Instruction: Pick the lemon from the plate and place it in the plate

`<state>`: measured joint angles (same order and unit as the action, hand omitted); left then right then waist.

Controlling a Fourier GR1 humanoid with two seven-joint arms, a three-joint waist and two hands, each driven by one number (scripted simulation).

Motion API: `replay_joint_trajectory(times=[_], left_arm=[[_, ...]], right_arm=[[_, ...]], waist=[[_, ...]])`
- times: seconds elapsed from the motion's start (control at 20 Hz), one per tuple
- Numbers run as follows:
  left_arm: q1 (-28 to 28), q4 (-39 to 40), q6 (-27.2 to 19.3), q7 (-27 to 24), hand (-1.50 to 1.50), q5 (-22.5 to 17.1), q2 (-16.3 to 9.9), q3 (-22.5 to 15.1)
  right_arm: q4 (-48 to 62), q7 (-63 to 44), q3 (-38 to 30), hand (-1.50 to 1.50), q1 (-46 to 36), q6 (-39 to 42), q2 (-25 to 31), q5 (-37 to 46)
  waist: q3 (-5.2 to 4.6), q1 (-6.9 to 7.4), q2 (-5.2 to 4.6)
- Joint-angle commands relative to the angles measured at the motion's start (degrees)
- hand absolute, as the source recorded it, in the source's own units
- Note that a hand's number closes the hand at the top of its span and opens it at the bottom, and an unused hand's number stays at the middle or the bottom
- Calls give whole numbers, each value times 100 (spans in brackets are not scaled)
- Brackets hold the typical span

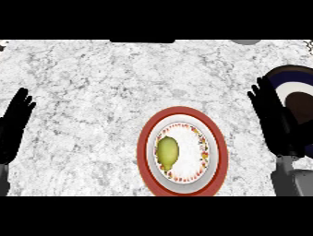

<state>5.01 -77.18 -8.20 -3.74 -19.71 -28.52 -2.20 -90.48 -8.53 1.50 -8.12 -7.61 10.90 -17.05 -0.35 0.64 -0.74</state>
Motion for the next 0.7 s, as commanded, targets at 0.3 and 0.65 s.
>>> replay_joint_trajectory(times=[0.3,0.65], left_arm=[[-305,245,-367,412,0,304,295,-330],[-239,-23,-582,723,0,486,759,-835]], right_arm=[[-1235,2061,300,150,-79,209,709,1925],[-848,4236,1187,150,908,-1261,-1042,1529]], waist=[[-160,-605,309],[123,-63,37]])
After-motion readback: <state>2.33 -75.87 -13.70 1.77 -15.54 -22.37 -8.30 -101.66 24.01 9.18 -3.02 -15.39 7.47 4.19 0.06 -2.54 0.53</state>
